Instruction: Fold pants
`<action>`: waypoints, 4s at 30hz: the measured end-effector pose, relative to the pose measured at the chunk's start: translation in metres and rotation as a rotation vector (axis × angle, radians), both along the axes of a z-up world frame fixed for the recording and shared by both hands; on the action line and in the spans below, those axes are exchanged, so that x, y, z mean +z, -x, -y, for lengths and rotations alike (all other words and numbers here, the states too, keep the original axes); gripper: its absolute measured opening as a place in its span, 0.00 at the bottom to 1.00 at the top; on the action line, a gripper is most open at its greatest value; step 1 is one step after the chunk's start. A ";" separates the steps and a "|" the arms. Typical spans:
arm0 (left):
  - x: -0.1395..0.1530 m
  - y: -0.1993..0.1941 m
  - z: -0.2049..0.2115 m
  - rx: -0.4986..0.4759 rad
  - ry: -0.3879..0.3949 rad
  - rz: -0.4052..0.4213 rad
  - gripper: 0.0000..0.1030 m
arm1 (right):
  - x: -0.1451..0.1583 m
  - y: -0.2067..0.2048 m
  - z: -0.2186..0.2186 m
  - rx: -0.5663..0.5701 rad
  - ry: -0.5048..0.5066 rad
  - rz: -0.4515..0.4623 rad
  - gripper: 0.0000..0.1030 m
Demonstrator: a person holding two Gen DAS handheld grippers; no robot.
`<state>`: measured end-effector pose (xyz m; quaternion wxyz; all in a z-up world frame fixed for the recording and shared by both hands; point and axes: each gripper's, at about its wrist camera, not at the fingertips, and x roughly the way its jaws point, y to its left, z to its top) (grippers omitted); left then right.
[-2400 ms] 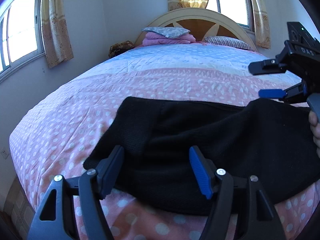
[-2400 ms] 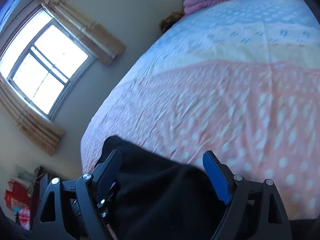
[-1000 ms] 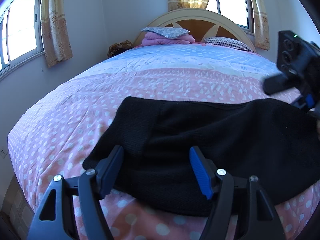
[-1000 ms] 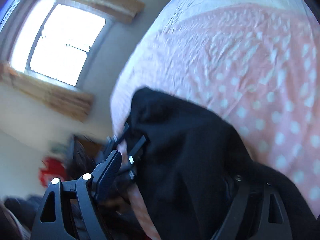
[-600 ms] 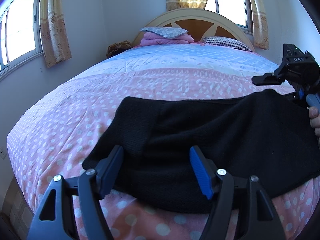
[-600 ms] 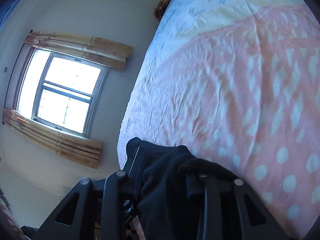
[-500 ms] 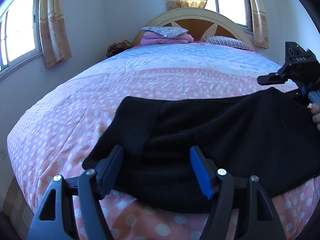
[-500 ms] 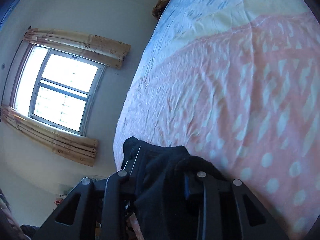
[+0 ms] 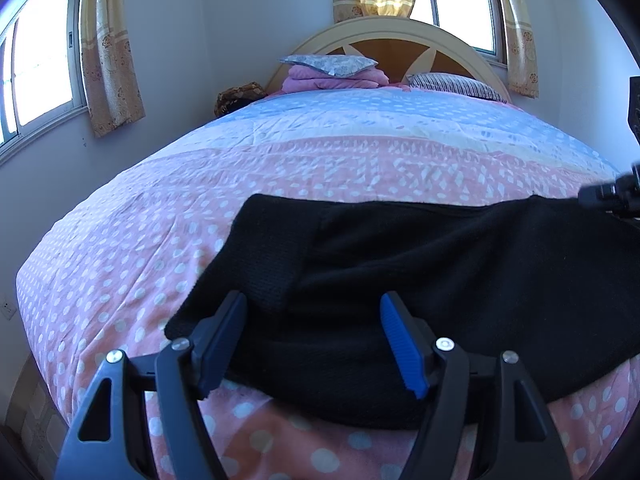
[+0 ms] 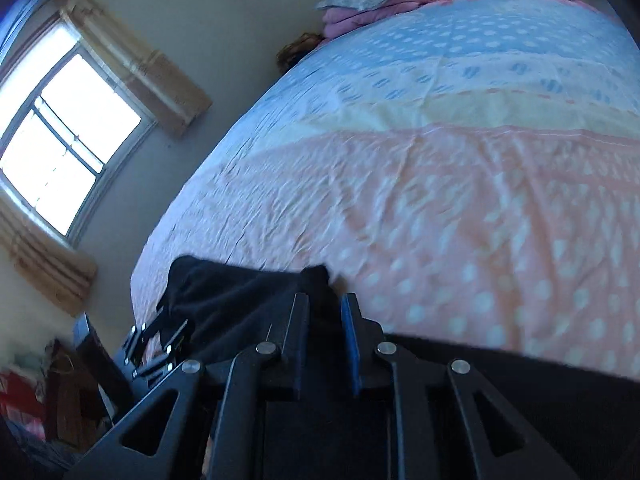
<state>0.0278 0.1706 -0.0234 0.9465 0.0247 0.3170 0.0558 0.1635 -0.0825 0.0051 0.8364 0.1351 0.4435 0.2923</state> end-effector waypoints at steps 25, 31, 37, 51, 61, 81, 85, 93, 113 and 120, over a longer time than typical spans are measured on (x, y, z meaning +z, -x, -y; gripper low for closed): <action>0.000 -0.002 -0.002 0.005 0.003 -0.006 0.70 | -0.009 -0.031 0.344 -0.997 0.547 -0.234 0.87; 0.000 -0.003 -0.003 0.006 -0.002 -0.008 0.70 | -0.024 -0.025 0.356 -1.036 0.545 -0.299 0.57; 0.000 -0.004 -0.003 0.005 -0.006 -0.008 0.70 | 0.011 0.028 0.388 -0.985 0.177 -0.157 0.05; 0.000 -0.004 -0.004 0.006 -0.010 -0.010 0.70 | 0.044 0.264 0.398 -1.046 -0.261 0.187 0.05; -0.001 -0.005 -0.004 0.007 -0.019 -0.013 0.70 | -0.033 0.305 0.410 -1.133 -0.239 -0.064 0.09; -0.002 -0.005 -0.001 0.017 -0.035 -0.017 0.71 | 0.013 0.218 0.420 -0.929 0.308 0.054 0.43; -0.002 -0.006 -0.001 0.021 -0.042 -0.020 0.72 | -0.007 0.210 0.418 -0.889 0.377 -0.004 0.43; -0.002 -0.007 0.000 0.027 -0.050 -0.025 0.72 | 0.006 0.221 0.407 -0.882 0.415 0.070 0.13; -0.002 -0.009 0.001 0.027 -0.055 -0.027 0.73 | 0.017 0.224 0.416 -0.946 0.405 0.132 0.09; -0.002 -0.009 0.002 0.029 -0.057 -0.024 0.73 | 0.031 0.215 0.430 -1.007 0.375 0.170 0.09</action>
